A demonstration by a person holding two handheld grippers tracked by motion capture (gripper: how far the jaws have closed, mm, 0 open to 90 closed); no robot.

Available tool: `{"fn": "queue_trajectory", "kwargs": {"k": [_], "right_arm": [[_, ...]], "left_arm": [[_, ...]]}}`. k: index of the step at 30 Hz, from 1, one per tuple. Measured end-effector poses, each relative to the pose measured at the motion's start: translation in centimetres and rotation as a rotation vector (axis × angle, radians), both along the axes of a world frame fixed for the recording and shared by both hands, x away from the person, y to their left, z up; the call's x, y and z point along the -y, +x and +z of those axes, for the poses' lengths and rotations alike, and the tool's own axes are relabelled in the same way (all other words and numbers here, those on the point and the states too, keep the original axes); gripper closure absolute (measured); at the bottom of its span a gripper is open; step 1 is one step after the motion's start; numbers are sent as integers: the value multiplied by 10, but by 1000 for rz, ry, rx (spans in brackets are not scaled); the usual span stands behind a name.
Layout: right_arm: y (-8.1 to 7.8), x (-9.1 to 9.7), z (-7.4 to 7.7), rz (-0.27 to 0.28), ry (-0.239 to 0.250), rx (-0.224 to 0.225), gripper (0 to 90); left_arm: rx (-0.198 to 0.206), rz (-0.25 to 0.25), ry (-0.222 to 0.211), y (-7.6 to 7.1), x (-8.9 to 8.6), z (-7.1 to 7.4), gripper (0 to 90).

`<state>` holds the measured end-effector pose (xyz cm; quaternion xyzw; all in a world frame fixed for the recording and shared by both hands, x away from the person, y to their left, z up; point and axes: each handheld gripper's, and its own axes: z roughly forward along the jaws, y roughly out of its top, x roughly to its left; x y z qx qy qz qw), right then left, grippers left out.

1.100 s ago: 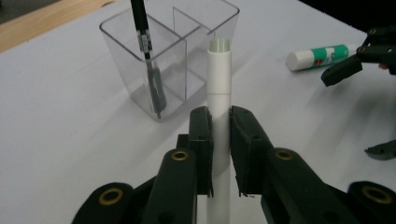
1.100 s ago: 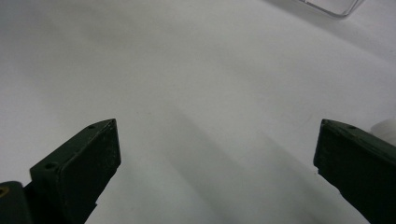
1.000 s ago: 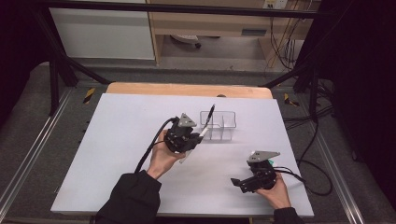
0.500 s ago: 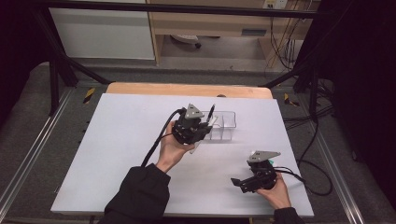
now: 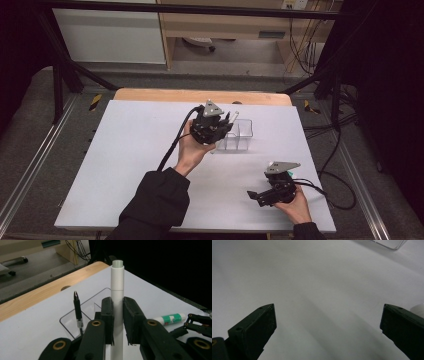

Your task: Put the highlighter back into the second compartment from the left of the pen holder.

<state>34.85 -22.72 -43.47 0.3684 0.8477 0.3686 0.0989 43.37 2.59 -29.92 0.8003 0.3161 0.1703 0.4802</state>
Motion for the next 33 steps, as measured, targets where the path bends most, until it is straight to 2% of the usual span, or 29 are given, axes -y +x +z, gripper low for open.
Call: {"fn": "queue_trajectory", "kwargs": {"k": [11,19,28,33], "right_arm": [[0,0,0,-1,2,-2,12],[0,1,1,-1,9,-3,12],[0,1,1,0,9,-2,11],[-1,0,1,1,9,-5,11]], "left_arm": [[40,16,-24,16,17,10,782],[52,25,-33,30,30,16,782],[39,38,-37,48,40,10,781],[33,57,-21,59,45,4,782]]}}
